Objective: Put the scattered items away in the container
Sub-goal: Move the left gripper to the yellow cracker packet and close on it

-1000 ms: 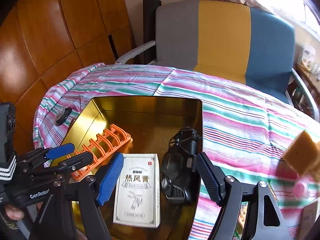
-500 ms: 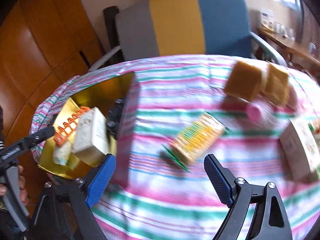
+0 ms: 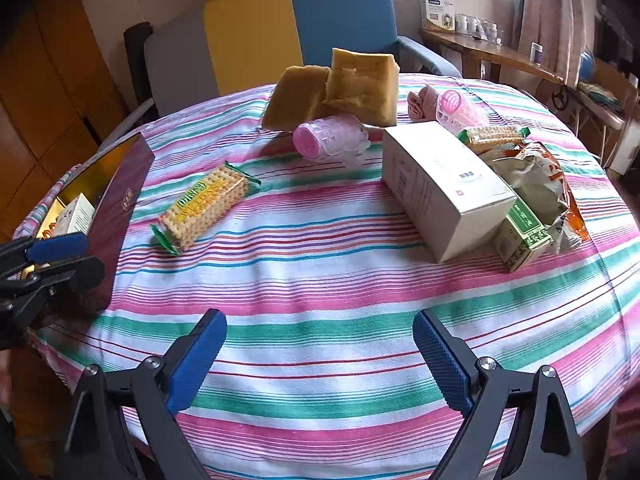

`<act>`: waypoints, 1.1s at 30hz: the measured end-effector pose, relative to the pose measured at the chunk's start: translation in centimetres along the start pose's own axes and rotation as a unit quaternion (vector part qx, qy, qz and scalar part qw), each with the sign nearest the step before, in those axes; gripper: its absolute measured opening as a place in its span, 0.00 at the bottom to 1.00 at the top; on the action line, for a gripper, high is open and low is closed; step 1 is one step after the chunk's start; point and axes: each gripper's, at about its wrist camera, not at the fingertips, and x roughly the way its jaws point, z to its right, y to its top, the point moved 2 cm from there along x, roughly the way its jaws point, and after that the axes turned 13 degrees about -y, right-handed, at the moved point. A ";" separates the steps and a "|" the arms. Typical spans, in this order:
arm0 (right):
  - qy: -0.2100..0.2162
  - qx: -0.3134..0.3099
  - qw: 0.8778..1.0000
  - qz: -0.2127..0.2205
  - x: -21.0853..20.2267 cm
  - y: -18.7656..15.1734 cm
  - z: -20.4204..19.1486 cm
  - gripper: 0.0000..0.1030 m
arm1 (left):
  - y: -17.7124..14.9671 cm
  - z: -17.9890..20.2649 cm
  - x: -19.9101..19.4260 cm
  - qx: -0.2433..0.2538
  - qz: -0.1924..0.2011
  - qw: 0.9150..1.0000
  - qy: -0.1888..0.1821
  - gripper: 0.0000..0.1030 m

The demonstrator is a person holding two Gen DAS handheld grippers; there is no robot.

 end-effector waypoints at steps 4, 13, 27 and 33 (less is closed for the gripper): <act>-0.009 -0.011 1.000 0.001 0.7 -0.6 0.4 0.94 | 2.0 -1.2 2.4 -0.024 -0.015 1.000 0.013 0.63; 0.001 -0.024 0.999 0.022 1.5 -1.4 0.8 1.00 | 4.8 -3.4 7.2 -0.058 -0.048 0.996 0.043 0.61; 0.006 0.017 0.996 0.090 -1.2 5.8 4.7 1.00 | 1.1 -1.3 6.9 -0.025 -0.033 0.999 0.016 0.51; -0.011 0.012 0.998 0.061 3.3 10.2 5.4 1.00 | 0.4 -1.1 6.3 -0.026 -0.034 0.999 0.004 0.50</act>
